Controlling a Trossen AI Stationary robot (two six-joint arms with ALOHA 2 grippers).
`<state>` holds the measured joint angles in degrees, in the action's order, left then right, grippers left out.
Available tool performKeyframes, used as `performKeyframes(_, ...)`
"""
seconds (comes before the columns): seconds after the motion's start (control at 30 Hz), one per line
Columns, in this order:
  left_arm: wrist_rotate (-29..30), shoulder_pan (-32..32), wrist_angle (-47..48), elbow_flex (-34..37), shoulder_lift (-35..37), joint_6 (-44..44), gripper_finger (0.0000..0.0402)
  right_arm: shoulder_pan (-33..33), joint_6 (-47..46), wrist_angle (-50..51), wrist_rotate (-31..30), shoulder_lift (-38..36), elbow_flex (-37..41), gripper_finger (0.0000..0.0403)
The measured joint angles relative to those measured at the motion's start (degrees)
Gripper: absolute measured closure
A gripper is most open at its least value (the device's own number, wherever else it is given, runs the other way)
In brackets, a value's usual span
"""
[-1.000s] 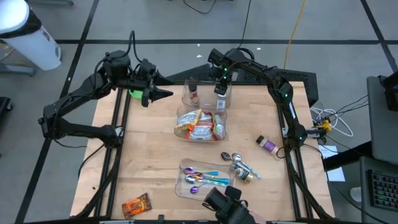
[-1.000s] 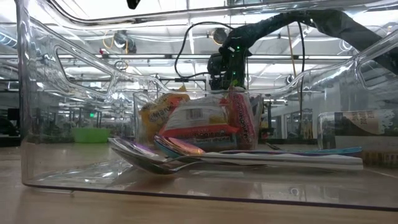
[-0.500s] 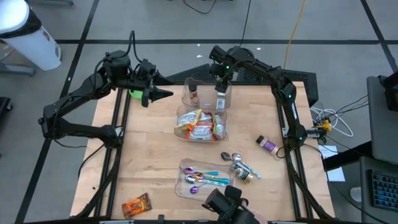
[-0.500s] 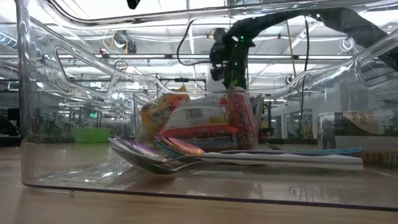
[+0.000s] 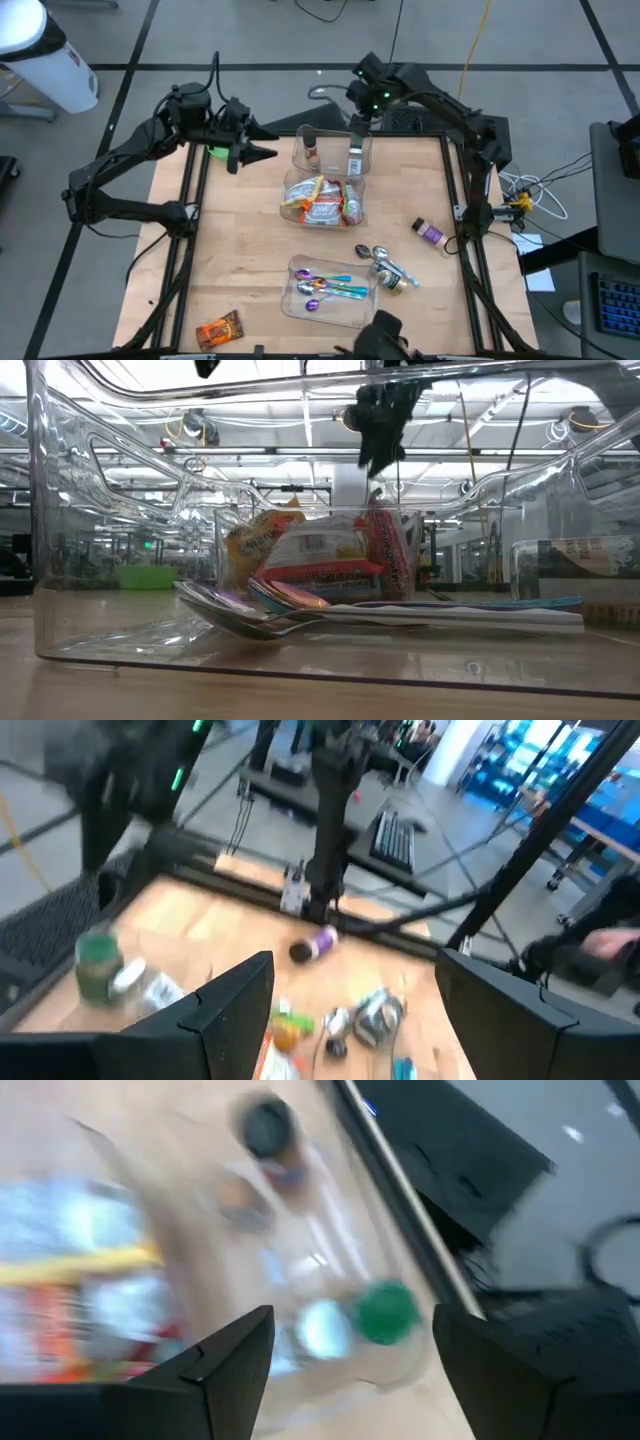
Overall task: Pick & Place Food Item
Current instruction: Put the black spoon into the bottom transparent bin
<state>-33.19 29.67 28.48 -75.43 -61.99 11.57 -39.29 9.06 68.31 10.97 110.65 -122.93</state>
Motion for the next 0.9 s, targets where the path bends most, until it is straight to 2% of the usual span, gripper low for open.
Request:
performKeyframes(0.17,3.4,0.0,10.0,0.0,4.1,-2.5,0.0121,2.9,-4.5,-0.9,4.2,-5.1,0.0,0.0138)
performKeyframes(0.27,5.2,-0.2,14.3,0.0,6.4,-2.3,0.0121,6.0,-6.3,-0.8,4.2,-8.0,0.0,0.0138)
performKeyframes(0.53,4.7,-3.8,22.9,0.0,11.3,0.7,0.0121,17.8,-9.7,-1.3,3.8,-11.0,0.0,0.0138)
performKeyframes(0.63,4.7,-5.9,28.0,0.0,12.0,2.5,0.0121,22.4,-10.4,-1.5,0.5,-10.6,0.1,0.0138)
performKeyframes(0.73,5.1,-8.3,31.4,0.0,11.9,4.2,0.0121,26.9,-10.5,-5.8,-3.5,-10.2,3.0,0.0138)
performKeyframes(0.9,7.1,-12.1,31.1,0.0,11.0,7.0,0.0121,31.1,-10.4,-6.5,-3.4,-9.9,10.0,0.0138)
